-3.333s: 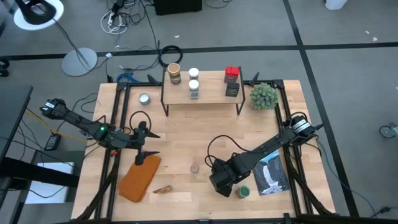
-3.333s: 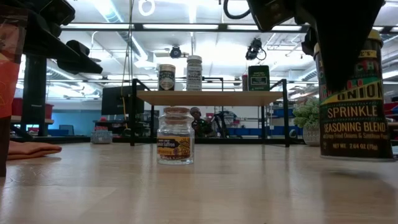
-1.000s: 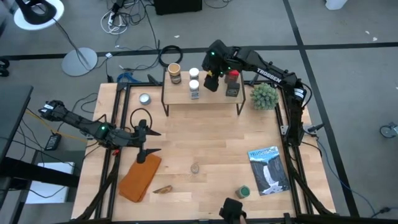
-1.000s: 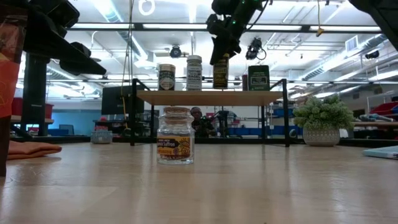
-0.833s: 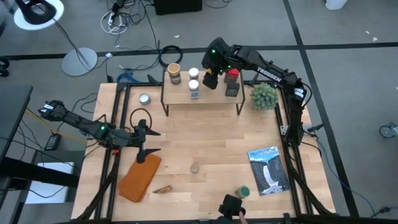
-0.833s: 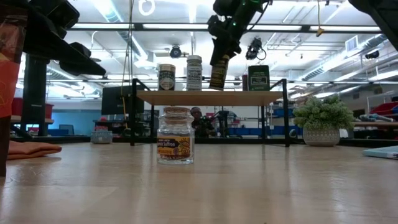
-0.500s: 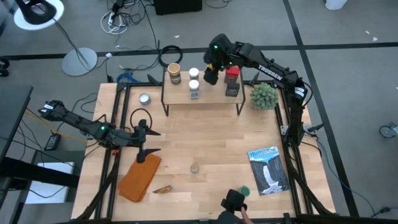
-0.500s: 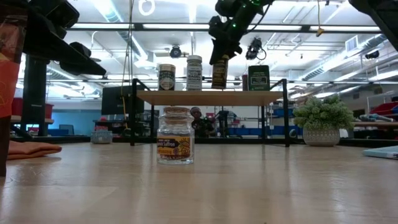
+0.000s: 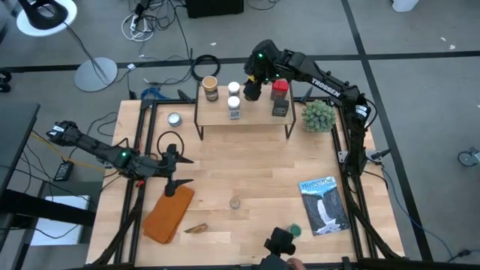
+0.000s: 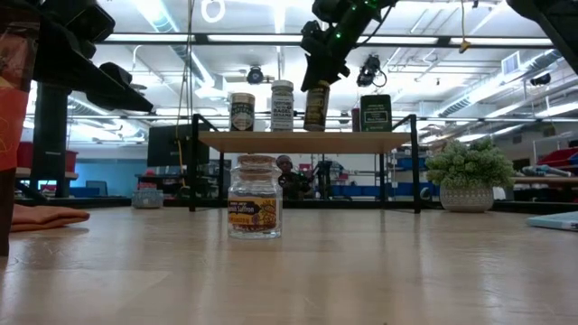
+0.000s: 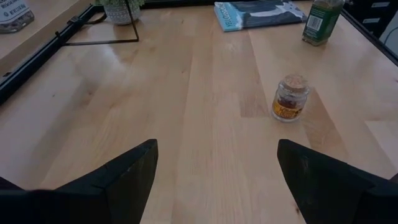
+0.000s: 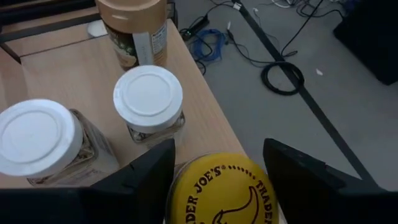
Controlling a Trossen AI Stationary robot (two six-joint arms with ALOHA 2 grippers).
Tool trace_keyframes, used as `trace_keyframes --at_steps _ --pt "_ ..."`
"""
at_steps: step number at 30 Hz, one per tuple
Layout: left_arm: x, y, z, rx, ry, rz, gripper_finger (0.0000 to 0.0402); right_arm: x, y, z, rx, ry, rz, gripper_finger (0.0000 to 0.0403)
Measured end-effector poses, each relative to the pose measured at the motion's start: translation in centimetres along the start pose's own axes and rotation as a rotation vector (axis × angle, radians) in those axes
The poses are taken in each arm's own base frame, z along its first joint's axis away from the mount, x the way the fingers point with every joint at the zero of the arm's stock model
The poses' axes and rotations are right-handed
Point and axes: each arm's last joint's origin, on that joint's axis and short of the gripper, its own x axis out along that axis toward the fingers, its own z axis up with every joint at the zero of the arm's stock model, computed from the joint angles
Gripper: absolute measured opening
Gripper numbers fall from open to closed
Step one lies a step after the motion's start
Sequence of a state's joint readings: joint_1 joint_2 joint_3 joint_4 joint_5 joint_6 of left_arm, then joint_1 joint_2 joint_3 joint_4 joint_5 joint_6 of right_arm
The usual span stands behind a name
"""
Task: Shelf spices
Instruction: Put the yellow seasoning bottle on the shelf
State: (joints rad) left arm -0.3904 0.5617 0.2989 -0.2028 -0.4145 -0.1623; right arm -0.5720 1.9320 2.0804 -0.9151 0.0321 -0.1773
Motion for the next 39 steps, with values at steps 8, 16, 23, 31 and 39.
trace_keyframes --at_steps 8,16,23,31,39 --pt "0.0 0.0 0.0 0.001 0.001 0.0 0.0335 0.3 0.1 -0.4 -0.001 0.018 0.003 0.0244" --pt "0.0 0.0 0.0 0.002 0.003 0.001 0.0335 0.6 0.1 -0.5 0.0 0.014 0.002 0.0249" --pt "0.0 0.0 -0.1 0.001 0.005 0.001 0.0335 -0.7 -0.1 -0.2 0.001 -0.019 -0.029 0.0254" --pt "0.0 0.0 -0.1 0.003 0.006 0.001 0.0335 -3.8 0.6 -0.1 0.172 -0.039 -0.015 0.0251" --pt "0.0 0.0 -0.1 0.005 0.009 0.001 0.0335 -7.2 3.4 -1.4 0.202 0.09 0.043 0.0253"
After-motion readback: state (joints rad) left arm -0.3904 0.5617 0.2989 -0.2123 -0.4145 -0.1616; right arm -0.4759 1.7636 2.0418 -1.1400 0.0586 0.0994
